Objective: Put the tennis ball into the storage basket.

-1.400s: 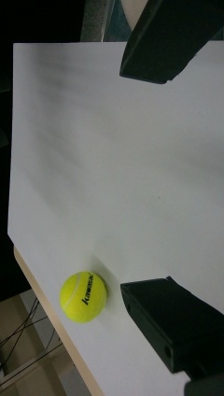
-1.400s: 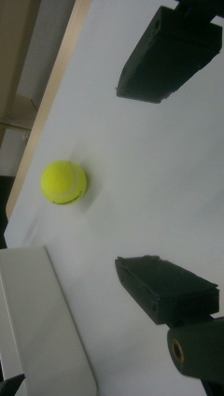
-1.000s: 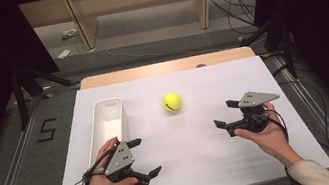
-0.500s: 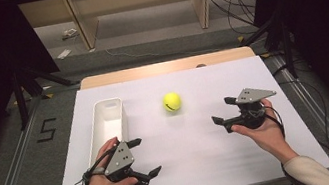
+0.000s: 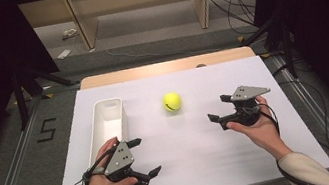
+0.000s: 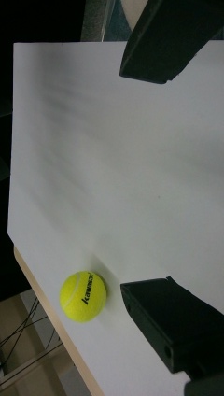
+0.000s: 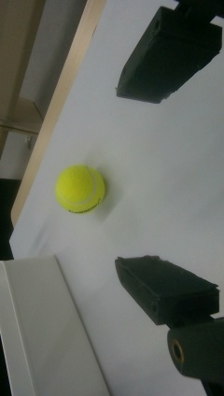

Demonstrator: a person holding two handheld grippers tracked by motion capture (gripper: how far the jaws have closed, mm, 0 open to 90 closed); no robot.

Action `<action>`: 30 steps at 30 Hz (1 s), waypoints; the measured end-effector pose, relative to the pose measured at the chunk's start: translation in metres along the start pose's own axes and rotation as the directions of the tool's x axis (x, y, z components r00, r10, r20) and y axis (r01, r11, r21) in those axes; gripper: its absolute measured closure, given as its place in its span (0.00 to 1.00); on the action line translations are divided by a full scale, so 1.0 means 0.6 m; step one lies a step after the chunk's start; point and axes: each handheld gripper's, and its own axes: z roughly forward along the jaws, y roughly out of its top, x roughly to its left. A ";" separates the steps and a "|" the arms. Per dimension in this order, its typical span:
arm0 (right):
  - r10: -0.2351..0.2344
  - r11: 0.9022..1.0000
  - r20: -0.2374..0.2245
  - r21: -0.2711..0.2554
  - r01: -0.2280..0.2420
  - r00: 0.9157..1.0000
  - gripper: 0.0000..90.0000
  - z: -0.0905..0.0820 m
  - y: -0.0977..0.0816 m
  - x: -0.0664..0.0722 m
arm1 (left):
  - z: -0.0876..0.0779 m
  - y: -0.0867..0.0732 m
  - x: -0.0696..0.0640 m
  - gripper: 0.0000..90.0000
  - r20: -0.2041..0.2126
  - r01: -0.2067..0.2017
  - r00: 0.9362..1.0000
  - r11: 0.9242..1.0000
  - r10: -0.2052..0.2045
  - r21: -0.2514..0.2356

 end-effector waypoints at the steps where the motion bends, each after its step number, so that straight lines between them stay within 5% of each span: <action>1: 0.005 1.000 0.001 0.001 -0.005 1.000 0.17 0.001 0.001 0.000 | 0.000 0.000 0.000 0.00 0.000 0.000 1.000 1.000 0.000 0.000; 30: -0.004 1.000 -0.019 0.020 0.004 1.000 0.17 0.055 0.020 0.000 | 0.000 0.000 -0.001 0.00 0.003 -0.001 1.000 1.000 0.001 -0.001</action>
